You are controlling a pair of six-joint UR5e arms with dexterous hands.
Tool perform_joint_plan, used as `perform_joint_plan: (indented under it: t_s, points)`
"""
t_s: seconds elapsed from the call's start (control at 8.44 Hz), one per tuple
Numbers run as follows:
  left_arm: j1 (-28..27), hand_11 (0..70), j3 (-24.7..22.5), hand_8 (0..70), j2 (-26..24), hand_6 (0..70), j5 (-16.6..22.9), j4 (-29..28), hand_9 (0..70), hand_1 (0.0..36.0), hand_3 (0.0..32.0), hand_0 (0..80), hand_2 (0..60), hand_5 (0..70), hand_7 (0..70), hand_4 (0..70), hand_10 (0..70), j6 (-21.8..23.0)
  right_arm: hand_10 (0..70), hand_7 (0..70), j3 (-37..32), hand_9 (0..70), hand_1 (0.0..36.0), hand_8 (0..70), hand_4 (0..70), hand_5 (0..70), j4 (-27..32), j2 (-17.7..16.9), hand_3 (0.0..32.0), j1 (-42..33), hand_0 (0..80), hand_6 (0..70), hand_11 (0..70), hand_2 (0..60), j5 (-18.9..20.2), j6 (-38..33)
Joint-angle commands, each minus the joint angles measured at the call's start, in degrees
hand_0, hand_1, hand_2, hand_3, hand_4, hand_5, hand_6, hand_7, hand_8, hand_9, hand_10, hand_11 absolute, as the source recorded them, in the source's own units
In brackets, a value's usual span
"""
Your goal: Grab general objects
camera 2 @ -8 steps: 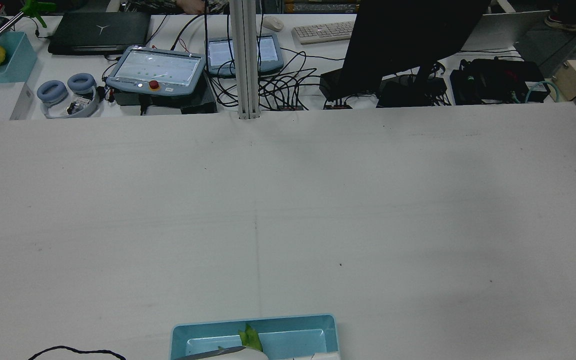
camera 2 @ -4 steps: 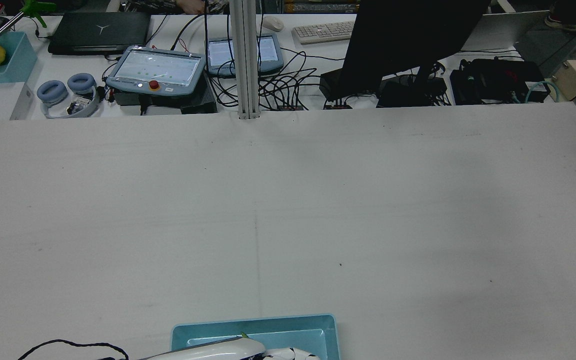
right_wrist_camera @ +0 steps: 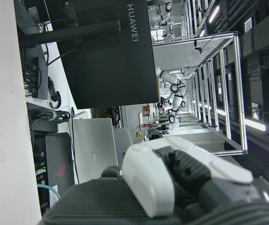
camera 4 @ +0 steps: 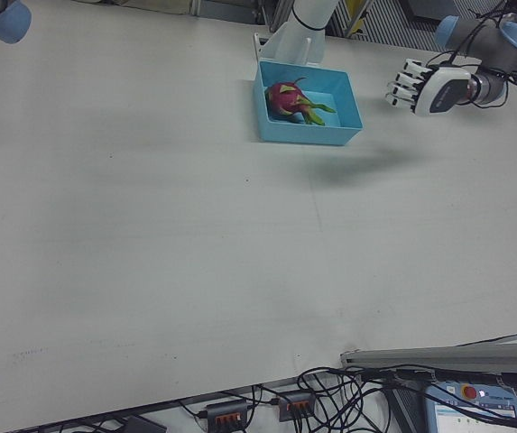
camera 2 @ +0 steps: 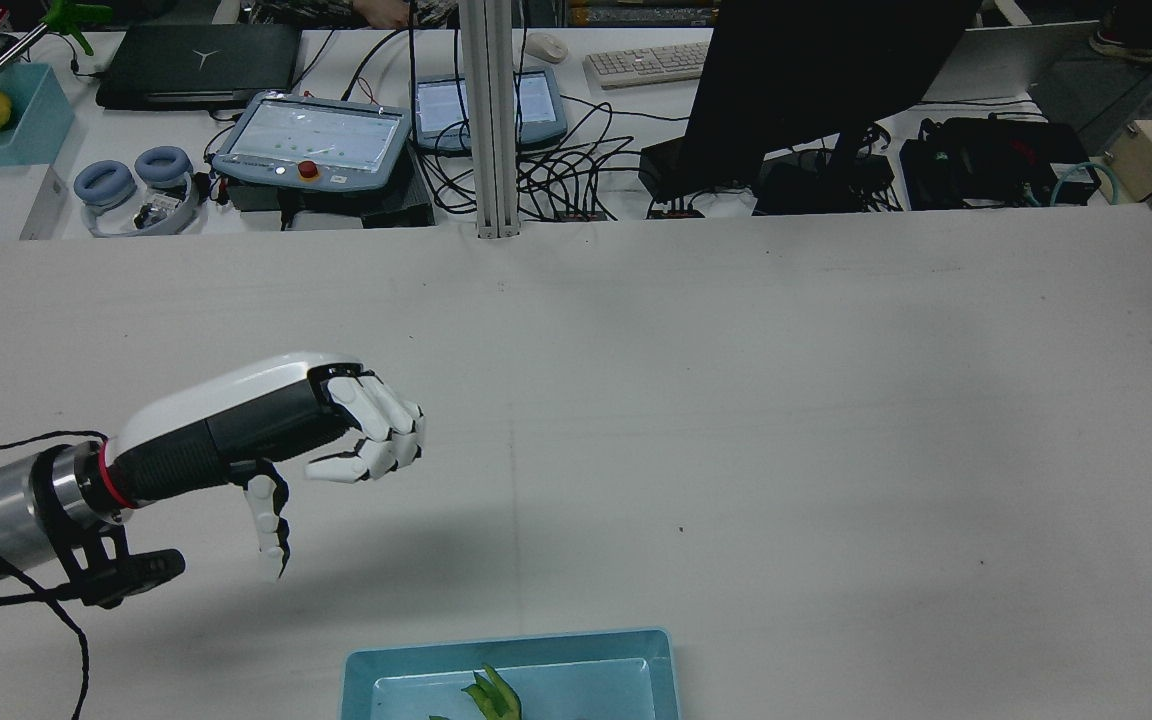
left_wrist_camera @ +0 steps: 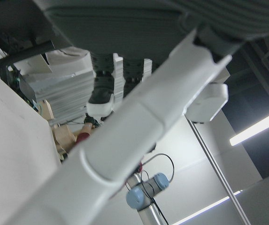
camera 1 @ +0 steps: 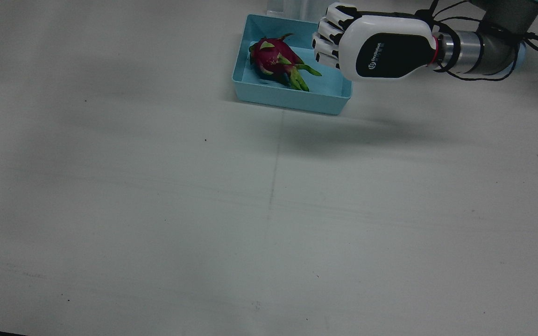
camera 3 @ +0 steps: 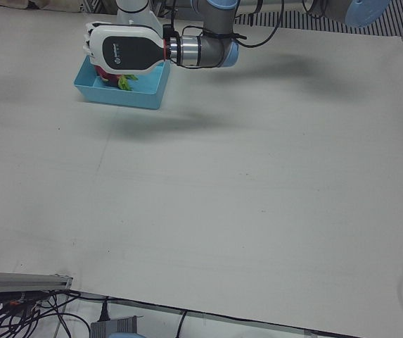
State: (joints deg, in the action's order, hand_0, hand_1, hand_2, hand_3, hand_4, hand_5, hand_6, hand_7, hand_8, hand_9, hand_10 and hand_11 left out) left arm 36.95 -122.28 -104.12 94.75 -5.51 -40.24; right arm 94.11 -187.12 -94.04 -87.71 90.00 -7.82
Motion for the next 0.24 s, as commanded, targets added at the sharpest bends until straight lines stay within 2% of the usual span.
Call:
perform_joint_plan:
  t_s: [0.0,0.12]
  points:
    - [20.29,70.0,11.22,70.0,-0.46,70.0,1.31,0.51,70.0,36.0,0.0,80.0,60.0,70.0,70.0,70.0,70.0,0.69,0.0,0.0,0.02,0.0,0.0,0.0,0.0,0.0,0.0,0.0,0.0,0.0,0.0,0.0,0.0,0.0,0.0,0.0]
    - [25.31,70.0,13.8,70.0,-0.29,70.0,1.32,-0.03,70.0,36.0,0.0,80.0,60.0,70.0,70.0,70.0,70.0,0.69,0.0,0.0,0.02,0.0,0.0,0.0,0.0,0.0,0.0,0.0,0.0,0.0,0.0,0.0,0.0,0.0,0.0,0.0]
